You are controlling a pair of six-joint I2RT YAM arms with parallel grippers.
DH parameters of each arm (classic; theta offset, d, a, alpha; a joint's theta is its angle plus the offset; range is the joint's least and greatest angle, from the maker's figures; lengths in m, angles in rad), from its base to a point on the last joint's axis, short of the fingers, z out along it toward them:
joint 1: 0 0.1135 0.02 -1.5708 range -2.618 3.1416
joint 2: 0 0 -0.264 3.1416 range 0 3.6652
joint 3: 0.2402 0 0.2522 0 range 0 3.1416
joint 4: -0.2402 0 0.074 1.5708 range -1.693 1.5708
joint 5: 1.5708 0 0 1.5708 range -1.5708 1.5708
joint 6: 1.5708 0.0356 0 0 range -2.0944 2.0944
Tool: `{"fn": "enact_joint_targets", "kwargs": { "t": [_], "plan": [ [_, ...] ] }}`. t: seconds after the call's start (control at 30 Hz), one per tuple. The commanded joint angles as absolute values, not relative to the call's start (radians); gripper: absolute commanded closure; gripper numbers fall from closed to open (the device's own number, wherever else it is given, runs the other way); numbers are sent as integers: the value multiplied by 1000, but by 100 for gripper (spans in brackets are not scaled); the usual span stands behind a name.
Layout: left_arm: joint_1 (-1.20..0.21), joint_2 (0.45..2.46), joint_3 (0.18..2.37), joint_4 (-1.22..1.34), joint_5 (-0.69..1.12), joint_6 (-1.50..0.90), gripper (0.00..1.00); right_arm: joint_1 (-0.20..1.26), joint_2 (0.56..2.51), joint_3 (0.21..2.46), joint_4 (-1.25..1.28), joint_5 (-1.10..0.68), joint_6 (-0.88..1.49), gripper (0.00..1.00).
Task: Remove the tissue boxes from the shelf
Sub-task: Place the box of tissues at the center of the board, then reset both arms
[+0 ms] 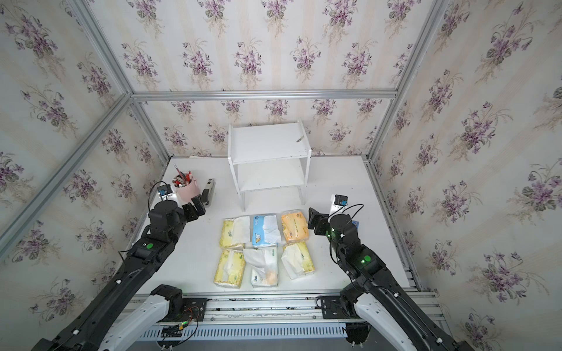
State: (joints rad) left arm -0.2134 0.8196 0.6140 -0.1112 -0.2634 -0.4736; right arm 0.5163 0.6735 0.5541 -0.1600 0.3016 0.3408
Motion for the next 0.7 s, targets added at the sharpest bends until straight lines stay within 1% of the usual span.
{"fn": "enact_joint_targets", "kwargs": {
  "t": [0.0, 0.13, 0.23, 0.37, 0.47, 0.57, 0.6, 0.67],
  "plan": [
    [-158, 813, 569, -33, -314, -493, 1, 419, 718, 537, 110, 338, 66, 2],
    [-140, 835, 525, 80, -351, -382, 1, 164, 796, 474, 315, 162, 126, 0],
    [-140, 873, 503, 129, -416, -315, 1, 61, 879, 408, 488, 146, 155, 0],
    [-138, 931, 493, 144, -464, -255, 1, 52, 1032, 368, 649, 202, 43, 0],
    [-135, 969, 454, 213, -475, -223, 1, 52, 1148, 298, 856, 200, -6, 0],
    [-128, 1002, 432, 241, -472, -210, 1, 37, 1243, 245, 1036, 168, -14, 0],
    [-128, 1012, 420, 260, -467, -201, 1, 36, 1241, 255, 1019, 126, -39, 0],
    [-124, 1034, 389, 325, -451, -181, 1, 32, 1267, 237, 1112, 100, -70, 0]
  ]
}}
